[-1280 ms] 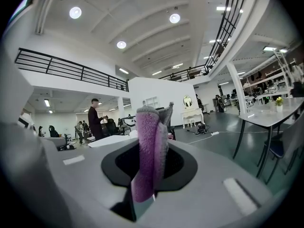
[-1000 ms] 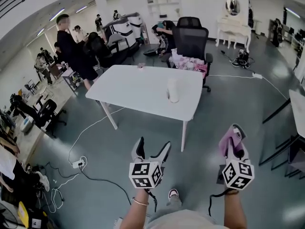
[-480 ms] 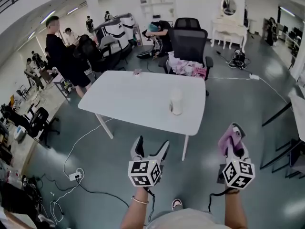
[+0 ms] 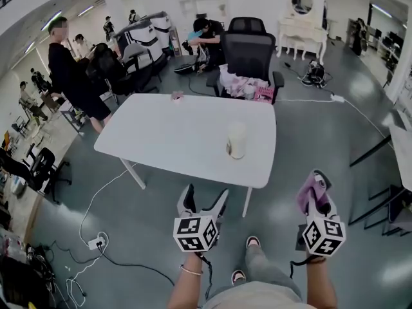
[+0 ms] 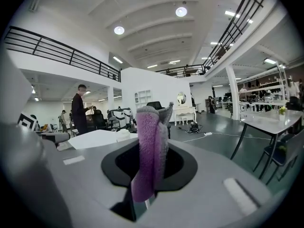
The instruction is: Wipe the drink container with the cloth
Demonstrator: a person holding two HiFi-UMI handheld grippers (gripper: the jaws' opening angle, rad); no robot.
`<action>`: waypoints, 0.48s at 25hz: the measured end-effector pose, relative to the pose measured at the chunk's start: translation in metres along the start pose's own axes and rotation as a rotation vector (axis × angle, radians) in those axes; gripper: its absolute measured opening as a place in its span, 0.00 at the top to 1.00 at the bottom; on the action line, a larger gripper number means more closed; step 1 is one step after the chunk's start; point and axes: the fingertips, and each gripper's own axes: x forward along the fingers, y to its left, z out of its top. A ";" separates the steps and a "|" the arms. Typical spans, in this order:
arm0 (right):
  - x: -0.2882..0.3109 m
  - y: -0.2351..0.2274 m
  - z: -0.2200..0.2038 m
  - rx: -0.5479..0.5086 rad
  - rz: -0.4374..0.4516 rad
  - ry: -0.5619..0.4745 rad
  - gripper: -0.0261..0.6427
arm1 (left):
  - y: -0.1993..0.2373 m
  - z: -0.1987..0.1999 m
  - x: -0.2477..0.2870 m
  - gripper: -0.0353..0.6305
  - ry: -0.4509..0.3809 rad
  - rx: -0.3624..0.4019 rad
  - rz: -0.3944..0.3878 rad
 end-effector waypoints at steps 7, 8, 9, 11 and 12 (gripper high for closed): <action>0.073 0.018 0.011 0.000 0.068 0.000 0.87 | 0.025 0.011 0.045 0.24 -0.016 -0.010 0.029; 0.085 0.021 0.013 0.002 0.081 0.000 0.87 | 0.029 0.015 0.052 0.24 -0.016 -0.002 0.033; 0.096 0.022 0.016 0.004 0.092 -0.001 0.87 | 0.032 0.019 0.060 0.24 -0.015 0.008 0.039; 0.121 0.022 0.024 0.012 0.109 -0.003 0.87 | 0.037 0.031 0.080 0.24 -0.019 0.030 0.050; 0.134 0.021 0.028 0.018 0.115 -0.003 0.87 | 0.039 0.037 0.090 0.24 -0.023 0.038 0.054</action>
